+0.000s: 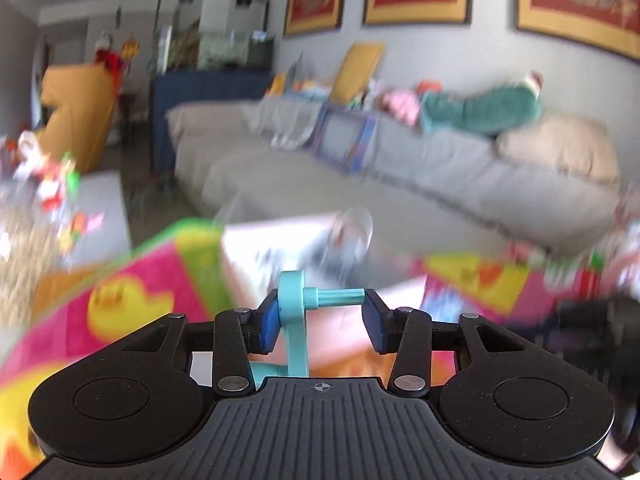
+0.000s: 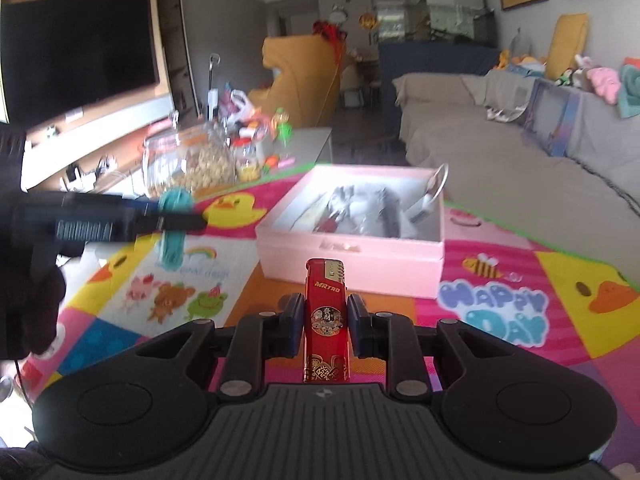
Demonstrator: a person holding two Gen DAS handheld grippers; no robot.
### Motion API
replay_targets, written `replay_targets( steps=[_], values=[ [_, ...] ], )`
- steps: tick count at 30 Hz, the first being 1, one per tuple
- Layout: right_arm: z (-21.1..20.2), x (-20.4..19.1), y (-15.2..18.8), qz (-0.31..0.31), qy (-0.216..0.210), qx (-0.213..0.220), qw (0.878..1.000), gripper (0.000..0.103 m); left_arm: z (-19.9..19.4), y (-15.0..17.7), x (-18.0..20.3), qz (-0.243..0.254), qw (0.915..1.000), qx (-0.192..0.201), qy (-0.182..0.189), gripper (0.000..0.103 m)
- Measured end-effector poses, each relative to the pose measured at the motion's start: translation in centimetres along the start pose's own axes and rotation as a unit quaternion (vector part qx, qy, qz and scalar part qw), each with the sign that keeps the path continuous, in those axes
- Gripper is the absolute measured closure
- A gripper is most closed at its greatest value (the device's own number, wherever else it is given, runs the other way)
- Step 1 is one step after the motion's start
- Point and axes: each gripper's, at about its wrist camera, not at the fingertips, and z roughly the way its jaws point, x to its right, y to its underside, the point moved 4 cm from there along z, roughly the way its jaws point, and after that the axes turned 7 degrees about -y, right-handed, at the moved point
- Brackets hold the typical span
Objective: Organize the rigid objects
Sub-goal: 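Lower the teal toy and red lighter into the pink box and open both grippers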
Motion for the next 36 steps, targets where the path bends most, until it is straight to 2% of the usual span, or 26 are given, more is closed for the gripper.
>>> replay_targets(
  steps=[3,6,8,10,13,18,22,27,29,31,33,34,36],
  values=[
    [-0.3,0.9,0.1,0.012,0.002,0.012,1.0,0.08,2.3,-4.2,1.1,-0.003,0.9997,0.023,0.01,0.056],
    [-0.2,1.7,0.8,0.027,0.006,0.007,1.0,0.08,6.2,-6.6,1.5,-0.036,0.9987,0.012,0.034,0.056],
    [0.1,2.2,1.1,0.031,0.01,0.003,0.999,0.08,9.3,-6.9,1.2,-0.064,0.9972,-0.003,0.038,0.055],
    [0.0,2.8,1.6,0.037,0.016,-0.001,0.999,0.08,12.0,-6.4,1.0,-0.075,0.9966,-0.024,0.025,0.055],
    [0.3,4.0,2.0,0.053,0.023,-0.009,0.998,0.08,13.5,-4.6,0.0,-0.093,0.9949,-0.037,0.011,0.056],
    [1.5,5.4,2.3,0.073,0.032,-0.023,0.997,0.08,11.8,-1.0,-1.8,-0.106,0.9929,-0.052,0.015,0.056],
    [2.2,5.4,0.7,0.068,0.033,-0.013,0.997,0.08,8.7,1.8,-3.2,-0.113,0.9917,-0.062,0.007,0.056],
    [4.2,5.5,-5.0,0.059,0.033,0.024,0.997,0.08,5.6,5.0,-3.4,-0.076,0.994,-0.071,-0.032,0.056],
    [5.8,5.8,-7.9,0.063,0.026,0.036,0.997,0.08,5.2,5.9,-3.3,-0.063,0.9944,-0.078,-0.034,0.056],
    [7.9,6.2,-10.2,0.062,0.036,0.036,0.997,0.08,5.0,6.7,-3.6,-0.064,0.994,-0.083,-0.03,0.056],
    [9.7,6.5,-11.1,0.068,0.052,0.023,0.996,0.074,4.9,7.3,-4.1,-0.065,0.9931,-0.09,-0.036,0.056],
    [10.2,6.5,-11.1,0.075,0.061,0.014,0.995,0.068,4.7,7.6,-4.4,-0.063,0.9928,-0.092,-0.043,0.056],
    [10.5,5.8,-9.9,0.078,0.049,0.002,0.996,0.06,4.2,8.4,-5.0,-0.05,0.9924,-0.095,-0.061,0.056]
  ],
)
